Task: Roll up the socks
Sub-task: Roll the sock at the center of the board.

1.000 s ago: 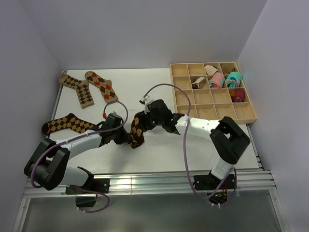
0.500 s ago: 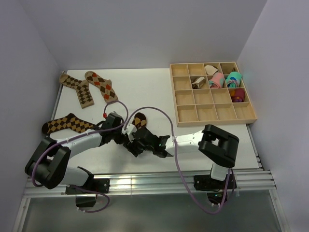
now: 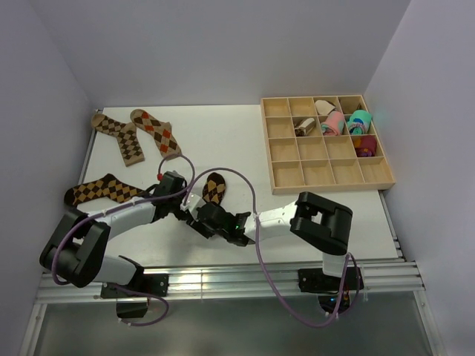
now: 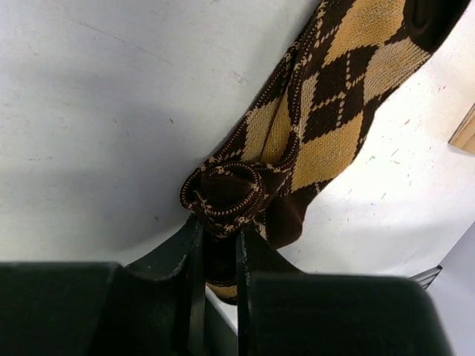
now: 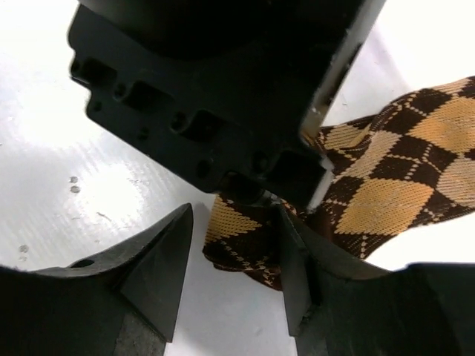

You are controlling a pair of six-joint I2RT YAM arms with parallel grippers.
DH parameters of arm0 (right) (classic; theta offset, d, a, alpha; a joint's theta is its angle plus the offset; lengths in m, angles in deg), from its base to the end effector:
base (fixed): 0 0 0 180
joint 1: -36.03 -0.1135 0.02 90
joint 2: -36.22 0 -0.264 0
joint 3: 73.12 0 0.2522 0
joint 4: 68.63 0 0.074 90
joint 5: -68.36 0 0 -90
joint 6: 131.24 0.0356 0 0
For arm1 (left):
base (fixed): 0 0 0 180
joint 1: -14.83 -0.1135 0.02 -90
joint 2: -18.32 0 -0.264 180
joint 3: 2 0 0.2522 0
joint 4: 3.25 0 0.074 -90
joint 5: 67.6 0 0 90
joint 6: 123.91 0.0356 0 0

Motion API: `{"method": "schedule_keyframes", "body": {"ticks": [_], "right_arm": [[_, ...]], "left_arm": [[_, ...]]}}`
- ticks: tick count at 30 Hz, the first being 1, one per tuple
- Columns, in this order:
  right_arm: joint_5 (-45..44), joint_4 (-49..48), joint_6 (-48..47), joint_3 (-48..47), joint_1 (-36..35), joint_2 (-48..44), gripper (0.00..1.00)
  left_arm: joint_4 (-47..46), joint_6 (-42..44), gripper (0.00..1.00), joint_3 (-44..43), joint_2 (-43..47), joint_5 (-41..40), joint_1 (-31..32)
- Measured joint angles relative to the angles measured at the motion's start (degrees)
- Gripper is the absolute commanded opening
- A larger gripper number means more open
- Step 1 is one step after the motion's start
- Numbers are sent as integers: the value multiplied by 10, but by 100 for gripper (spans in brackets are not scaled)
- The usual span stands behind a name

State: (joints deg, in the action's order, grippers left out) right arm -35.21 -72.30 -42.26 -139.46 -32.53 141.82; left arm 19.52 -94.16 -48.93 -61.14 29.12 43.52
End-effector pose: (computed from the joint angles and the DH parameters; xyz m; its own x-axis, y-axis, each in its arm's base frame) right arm 0.1447 0.3456 0.1450 -0.1978 -0.5511 -0.8106 -0.8387 0.5232 -0.1510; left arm 0.2143 -0.1220 0.1475 -0.8225 -0.5328 -0.1990 -0.3606 0.7591 -0.5420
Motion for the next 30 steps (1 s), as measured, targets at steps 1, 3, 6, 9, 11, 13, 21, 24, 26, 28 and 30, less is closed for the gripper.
{"method": "schedule_keyframes", "body": {"ticks": [1,3,6,9,11,13,21,24,26,28,30], "right_arm": [[-5,0,0,0,-1,1,49],[-16,-2,0,0,-1,4,36],[-27,-1,8,-4,-1,7,7],[-16,-2,17,-8,4,7,0],[10,-7,24,-8,14,7,0],[37,-8,30,-8,24,7,0],[198,24,54,-23,90,3,0],[251,46,59,-33,113,3,0],[270,58,59,-37,121,3,0],[281,71,57,-43,125,3,0],[287,81,55,-47,126,3,0]], "left_arm": [[0,2,1,0,-1,3,-2],[-1,8,3,0,-2,11,-8],[-1,15,18,0,-2,22,-20],[4,26,32,2,2,36,-42],[14,32,48,4,10,41,-55],[29,40,59,9,26,40,-68],[47,42,68,16,103,10,-102],[36,43,64,20,108,5,-104],[23,51,63,17,91,5,-106],[11,58,62,5,59,10,-107],[-7,64,56,-13,15,19,-108]]}}
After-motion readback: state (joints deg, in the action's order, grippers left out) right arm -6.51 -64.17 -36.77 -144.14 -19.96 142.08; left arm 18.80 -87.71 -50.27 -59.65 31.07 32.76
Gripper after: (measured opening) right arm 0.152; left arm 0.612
